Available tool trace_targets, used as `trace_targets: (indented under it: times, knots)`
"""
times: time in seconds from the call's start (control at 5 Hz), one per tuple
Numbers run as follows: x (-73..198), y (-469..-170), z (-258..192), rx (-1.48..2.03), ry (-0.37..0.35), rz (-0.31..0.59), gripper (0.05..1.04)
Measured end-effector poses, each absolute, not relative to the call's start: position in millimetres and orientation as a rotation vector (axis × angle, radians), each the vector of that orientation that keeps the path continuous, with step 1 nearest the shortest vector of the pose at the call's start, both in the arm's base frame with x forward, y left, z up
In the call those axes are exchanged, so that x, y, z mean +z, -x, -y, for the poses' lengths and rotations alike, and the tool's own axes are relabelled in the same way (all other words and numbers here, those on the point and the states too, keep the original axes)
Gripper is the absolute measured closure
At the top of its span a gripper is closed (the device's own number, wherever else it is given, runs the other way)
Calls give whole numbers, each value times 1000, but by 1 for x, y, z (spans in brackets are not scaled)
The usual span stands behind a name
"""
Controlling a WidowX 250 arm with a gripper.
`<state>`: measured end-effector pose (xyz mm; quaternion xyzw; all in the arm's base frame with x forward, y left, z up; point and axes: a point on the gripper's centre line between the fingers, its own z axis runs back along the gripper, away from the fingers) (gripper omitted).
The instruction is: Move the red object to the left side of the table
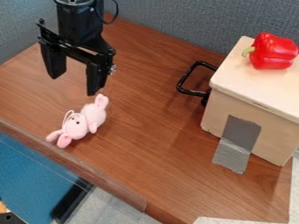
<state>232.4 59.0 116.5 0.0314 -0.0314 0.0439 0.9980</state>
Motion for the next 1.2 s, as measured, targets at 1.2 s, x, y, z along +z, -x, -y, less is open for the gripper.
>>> trace_targets:
  times: [1.2]
  knots:
    - [200,-390,74,-458,-58,290,83]
